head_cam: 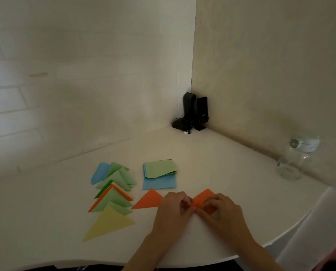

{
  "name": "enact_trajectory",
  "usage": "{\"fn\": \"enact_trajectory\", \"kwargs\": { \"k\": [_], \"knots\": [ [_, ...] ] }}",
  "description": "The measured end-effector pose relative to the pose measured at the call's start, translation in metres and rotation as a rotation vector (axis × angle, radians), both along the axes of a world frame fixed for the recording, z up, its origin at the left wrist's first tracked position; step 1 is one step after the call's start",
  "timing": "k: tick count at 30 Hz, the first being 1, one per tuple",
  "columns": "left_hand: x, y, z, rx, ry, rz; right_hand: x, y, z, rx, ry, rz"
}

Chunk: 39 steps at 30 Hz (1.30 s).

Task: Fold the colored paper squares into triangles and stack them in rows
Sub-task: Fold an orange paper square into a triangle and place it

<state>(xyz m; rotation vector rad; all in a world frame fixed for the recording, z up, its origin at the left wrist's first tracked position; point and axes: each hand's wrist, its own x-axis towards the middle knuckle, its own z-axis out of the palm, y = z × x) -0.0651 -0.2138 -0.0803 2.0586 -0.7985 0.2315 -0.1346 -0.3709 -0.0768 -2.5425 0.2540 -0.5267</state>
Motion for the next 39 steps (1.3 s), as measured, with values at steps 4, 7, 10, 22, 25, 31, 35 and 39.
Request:
{"fn": "enact_trajectory", "kwargs": {
  "k": [4, 7, 10, 22, 25, 31, 35, 39],
  "knots": [
    [0.004, -0.003, 0.001, -0.057, 0.069, -0.001, 0.006, 0.002, 0.006, 0.055, 0.158, -0.018],
    [0.008, -0.004, 0.000, -0.071, 0.106, 0.015, 0.008, -0.001, 0.010, 0.138, 0.177, -0.016],
    [0.009, -0.003, 0.000, -0.096, 0.123, -0.010, 0.009, 0.001, 0.013, 0.115, 0.183, -0.026],
    [0.009, 0.012, 0.006, 0.017, 0.105, -0.141, 0.008, -0.007, 0.018, 0.074, 0.300, 0.053],
    [0.004, 0.017, 0.014, 0.144, 0.076, -0.210, 0.007, 0.005, 0.015, -0.091, 0.309, -0.021],
    [-0.002, 0.026, 0.007, 0.230, -0.218, -0.259, 0.000, -0.004, 0.024, -0.041, 0.338, 0.197],
    [0.000, 0.025, 0.009, 0.252, -0.283, -0.238, -0.001, -0.014, 0.027, -0.011, 0.303, 0.332],
    [-0.007, 0.020, 0.012, 0.321, -0.350, -0.175, -0.004, -0.013, 0.027, -0.023, 0.222, 0.310]
  ]
}}
